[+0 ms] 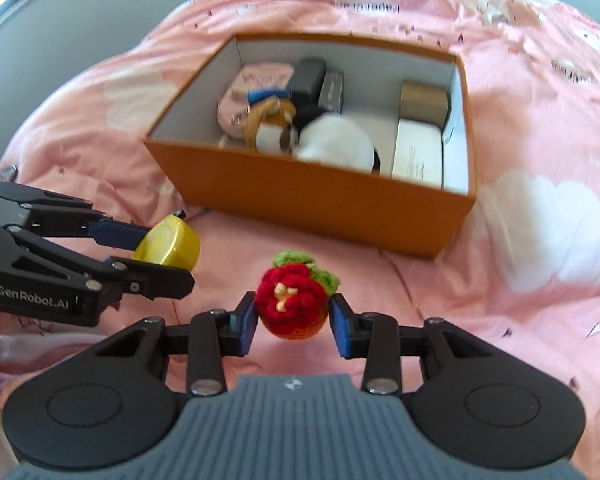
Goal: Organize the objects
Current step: 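Lift and carry the tape measure and crocheted fruit over the orange box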
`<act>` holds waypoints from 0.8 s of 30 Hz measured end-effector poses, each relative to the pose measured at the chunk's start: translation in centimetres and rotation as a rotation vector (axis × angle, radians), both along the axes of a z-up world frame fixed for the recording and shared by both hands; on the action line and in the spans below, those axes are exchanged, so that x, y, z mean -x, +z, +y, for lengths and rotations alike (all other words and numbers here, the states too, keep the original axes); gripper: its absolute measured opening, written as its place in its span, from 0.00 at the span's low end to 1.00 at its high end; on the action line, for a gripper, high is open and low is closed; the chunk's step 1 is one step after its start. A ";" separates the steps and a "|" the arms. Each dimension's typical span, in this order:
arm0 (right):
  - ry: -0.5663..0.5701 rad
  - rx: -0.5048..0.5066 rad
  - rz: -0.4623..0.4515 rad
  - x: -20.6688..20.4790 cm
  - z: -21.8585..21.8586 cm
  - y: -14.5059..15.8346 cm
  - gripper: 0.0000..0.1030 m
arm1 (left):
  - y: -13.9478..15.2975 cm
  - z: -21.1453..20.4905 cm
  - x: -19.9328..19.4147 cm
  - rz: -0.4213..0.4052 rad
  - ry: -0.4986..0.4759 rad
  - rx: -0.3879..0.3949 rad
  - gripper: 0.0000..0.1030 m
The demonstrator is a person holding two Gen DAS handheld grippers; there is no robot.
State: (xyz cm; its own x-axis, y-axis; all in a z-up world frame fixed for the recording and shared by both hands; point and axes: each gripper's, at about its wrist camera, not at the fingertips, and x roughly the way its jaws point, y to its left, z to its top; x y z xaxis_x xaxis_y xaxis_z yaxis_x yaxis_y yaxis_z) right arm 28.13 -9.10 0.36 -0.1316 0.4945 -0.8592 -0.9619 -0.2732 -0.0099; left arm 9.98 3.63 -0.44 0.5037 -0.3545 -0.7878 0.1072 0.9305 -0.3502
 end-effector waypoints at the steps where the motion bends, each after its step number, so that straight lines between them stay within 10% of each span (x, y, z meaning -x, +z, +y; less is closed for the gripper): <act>1: 0.005 -0.018 0.000 0.0 0.2 0.8 0.39 | 0.5 0.0 -0.2 -0.016 -0.004 -0.002 0.56; 24: 0.031 -0.119 0.024 -0.6 10.7 4.3 0.39 | 3.9 -0.1 -10.5 -0.168 -0.053 -0.154 0.56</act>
State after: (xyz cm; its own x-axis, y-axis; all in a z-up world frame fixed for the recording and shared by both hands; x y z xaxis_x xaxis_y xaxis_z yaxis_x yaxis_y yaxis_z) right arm 28.75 1.60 4.62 -0.1683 0.5883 -0.7909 -0.9534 -0.3009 -0.0209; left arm 20.48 3.54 3.46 0.6161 -0.2663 -0.7413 0.2026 0.9630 -0.1776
